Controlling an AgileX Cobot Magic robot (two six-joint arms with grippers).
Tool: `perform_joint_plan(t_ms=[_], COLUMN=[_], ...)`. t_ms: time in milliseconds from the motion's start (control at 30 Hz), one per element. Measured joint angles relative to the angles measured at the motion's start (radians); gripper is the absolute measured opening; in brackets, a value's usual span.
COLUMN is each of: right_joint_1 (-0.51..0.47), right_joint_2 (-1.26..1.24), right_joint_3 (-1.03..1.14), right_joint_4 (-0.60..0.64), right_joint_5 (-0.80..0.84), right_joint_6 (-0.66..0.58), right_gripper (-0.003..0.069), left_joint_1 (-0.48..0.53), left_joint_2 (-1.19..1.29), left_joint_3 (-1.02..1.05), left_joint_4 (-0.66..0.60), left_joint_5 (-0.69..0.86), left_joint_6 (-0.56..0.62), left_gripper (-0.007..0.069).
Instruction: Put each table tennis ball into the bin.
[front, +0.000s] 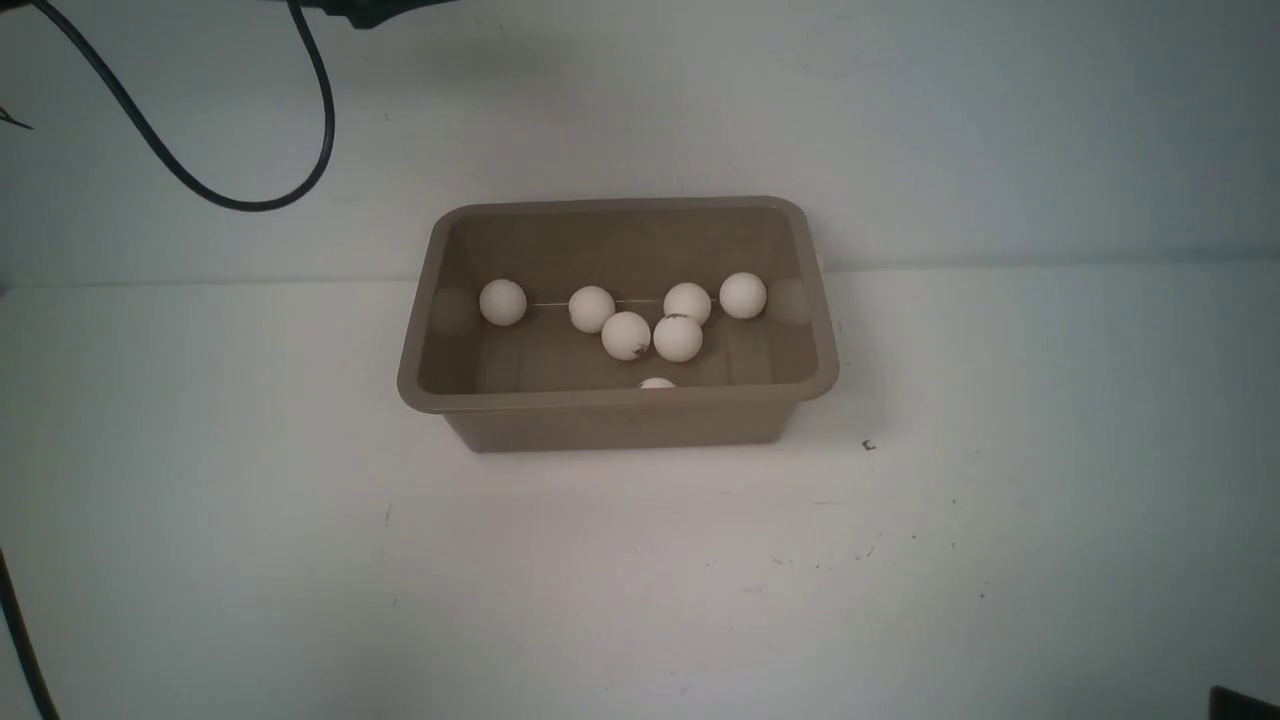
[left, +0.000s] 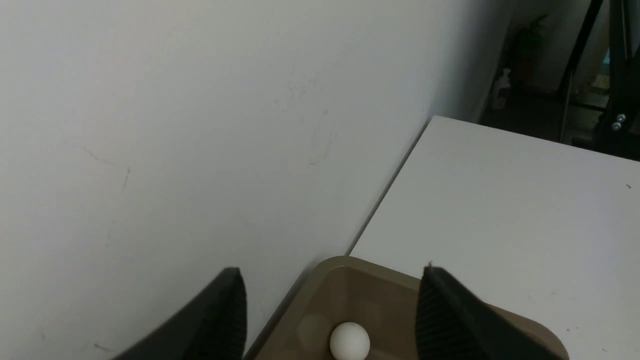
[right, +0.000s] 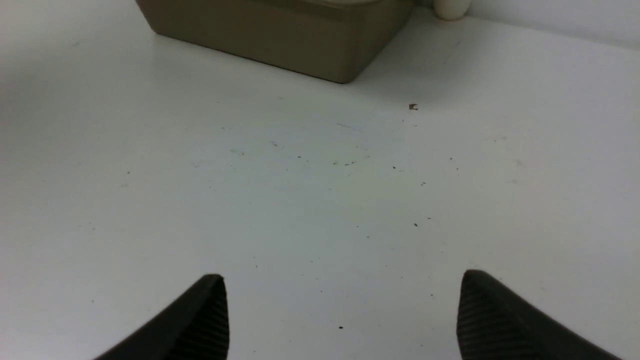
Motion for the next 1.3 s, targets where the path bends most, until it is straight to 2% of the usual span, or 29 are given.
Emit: perform_joint_plan(t_ms=[267, 500, 733, 1300], right_joint_1=[-0.252, -0.395, -0.422, -0.422], right_joint_2=[-0.001, -0.130, -0.267, -0.280], right_joint_3=[0.000, 0.000, 0.000, 0.000], right_joint_4=[0.020, 0.020, 0.000, -0.002], right_joint_5=[0.004, 0.019, 0.019, 0.027], right_joint_6=[0.000, 0.000, 0.000, 0.000], right_gripper=[0.0556, 0.0556, 0.0556, 0.0556], left_joint_1=[0.000, 0.000, 0.000, -0.034], left_joint_2=[0.000, 0.000, 0.000, 0.000], left_joint_3=[0.000, 0.000, 0.000, 0.000], left_joint_4=[-0.011, -0.011, -0.012, -0.014], left_joint_5=[0.001, 0.001, 0.001, 0.001], left_joint_6=[0.000, 0.000, -0.001, -0.025], left_gripper=[0.0415, 0.0415, 0.0415, 0.0415])
